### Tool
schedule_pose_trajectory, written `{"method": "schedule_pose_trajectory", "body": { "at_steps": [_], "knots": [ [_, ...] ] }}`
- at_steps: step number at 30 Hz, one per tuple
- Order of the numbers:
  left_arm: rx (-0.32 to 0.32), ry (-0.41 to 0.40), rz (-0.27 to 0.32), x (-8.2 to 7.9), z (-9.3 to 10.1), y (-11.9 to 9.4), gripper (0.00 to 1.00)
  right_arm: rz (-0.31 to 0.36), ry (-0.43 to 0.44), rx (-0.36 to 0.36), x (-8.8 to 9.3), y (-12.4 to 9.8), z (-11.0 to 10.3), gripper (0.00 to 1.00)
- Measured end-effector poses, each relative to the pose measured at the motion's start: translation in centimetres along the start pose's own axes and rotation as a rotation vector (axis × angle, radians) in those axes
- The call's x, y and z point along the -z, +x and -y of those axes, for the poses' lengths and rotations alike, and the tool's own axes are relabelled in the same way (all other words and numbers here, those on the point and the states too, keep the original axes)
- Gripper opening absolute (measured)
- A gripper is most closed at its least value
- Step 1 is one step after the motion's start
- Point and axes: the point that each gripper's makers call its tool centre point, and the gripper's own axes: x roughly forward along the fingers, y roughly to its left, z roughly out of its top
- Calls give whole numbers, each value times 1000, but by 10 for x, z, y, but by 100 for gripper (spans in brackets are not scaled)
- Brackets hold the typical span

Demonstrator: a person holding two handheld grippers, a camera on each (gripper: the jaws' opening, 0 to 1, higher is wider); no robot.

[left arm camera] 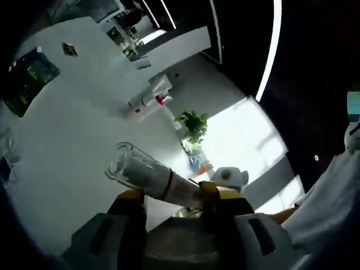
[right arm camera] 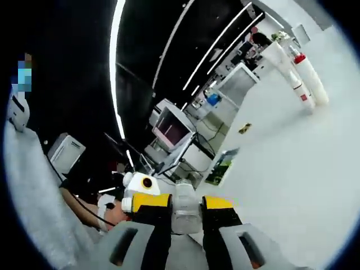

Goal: Arrange the skincare products in the storage area until every visible bottle or jar stands upright without overlapping.

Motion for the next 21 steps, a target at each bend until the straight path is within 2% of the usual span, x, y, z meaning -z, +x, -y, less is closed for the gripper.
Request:
{"method": "schedule_pose_trajectory", "body": {
  "at_steps": [2, 4, 5, 6, 7, 10, 12, 15, 16, 17, 18, 19, 21],
  "knots": [
    [29, -48, 50, -10, 3, -6, 42, -8, 33, -42, 2, 1, -7, 14],
    [56, -82, 81, -17, 5, -10, 34, -9, 60, -82, 3, 3, -14, 14],
    [58, -84, 85, -18, 4, -12, 25, -14, 72, -93, 4, 3, -16, 14],
    [51, -88, 87, -18, 0, -14, 23, -15, 78, -100, 4, 4, -18, 14],
    [67, -107, 89, -18, 4, -13, 22, -22, 80, -109, 6, 5, -20, 14],
    [76, -94, 85, -18, 7, -12, 20, -35, 101, -114, 9, 5, -20, 15],
    [51, -112, 74, -16, 3, -13, 20, -45, 81, -93, 10, 7, -19, 15],
    [-2, -121, 65, -15, -5, -13, 20, -93, -62, -17, 17, 9, -10, 18],
    [-48, -79, 46, -12, -11, -14, 20, -139, -166, 36, 23, 9, -4, 20],
    [-66, -73, 41, -11, -14, -14, 19, -177, -265, 58, 28, 11, -4, 21],
    [-72, -79, 42, -11, -14, -15, 19, -187, -291, 66, 29, 11, -3, 22],
    [-117, -67, 33, -10, -22, -16, 19, -210, -375, 108, 30, 11, 0, 22],
    [-189, -46, -5, -4, -34, -18, 19, -225, -460, 146, 29, 10, 1, 13]
  ]
}}
